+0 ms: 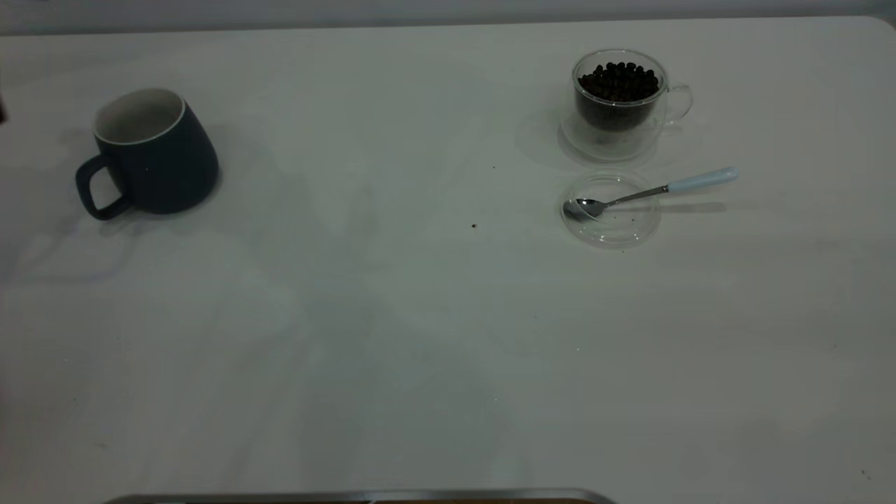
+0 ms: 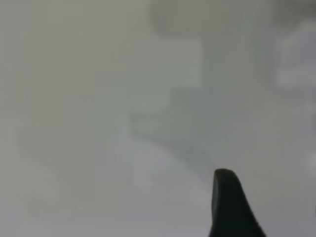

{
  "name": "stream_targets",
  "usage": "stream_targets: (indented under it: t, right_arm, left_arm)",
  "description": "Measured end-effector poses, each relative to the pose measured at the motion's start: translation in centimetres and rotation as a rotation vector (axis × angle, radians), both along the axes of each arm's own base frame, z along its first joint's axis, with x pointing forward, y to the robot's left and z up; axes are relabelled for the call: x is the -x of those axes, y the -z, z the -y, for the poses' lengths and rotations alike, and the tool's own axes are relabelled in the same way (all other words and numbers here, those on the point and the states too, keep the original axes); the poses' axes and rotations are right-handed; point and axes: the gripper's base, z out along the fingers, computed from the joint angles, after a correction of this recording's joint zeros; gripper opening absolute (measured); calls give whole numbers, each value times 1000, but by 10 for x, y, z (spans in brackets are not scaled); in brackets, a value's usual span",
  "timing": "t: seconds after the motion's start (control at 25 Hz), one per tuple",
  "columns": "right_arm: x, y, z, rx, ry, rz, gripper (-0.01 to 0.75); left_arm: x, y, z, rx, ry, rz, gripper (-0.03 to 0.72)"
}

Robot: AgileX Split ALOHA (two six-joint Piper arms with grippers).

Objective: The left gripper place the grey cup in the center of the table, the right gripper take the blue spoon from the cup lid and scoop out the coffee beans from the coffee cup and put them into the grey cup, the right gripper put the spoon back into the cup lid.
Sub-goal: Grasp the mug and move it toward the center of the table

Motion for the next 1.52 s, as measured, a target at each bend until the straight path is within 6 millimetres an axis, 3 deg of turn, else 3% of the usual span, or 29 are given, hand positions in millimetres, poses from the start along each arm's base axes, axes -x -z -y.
stream_targets:
  t: [0.24,0.56,1.04,1.36,1.52]
  right_arm:
    - [0,0,0,0,0,0,238]
    - [0,0,0,0,-1,0,238]
    - [0,0,0,-1,-1,0,238]
    - [0,0,0,0,-1,0,238]
    - [0,0,0,0,-1,0,238]
  left_arm:
    - [-4,22,19,-38,334,-38,475]
    - [-5,45,25,-42,576,-50,475]
    - [-9,64,43,70,777,49,475]
    - [-10,64,48,96,811,74,475]
    - [-10,64,63,96,845,74,475]
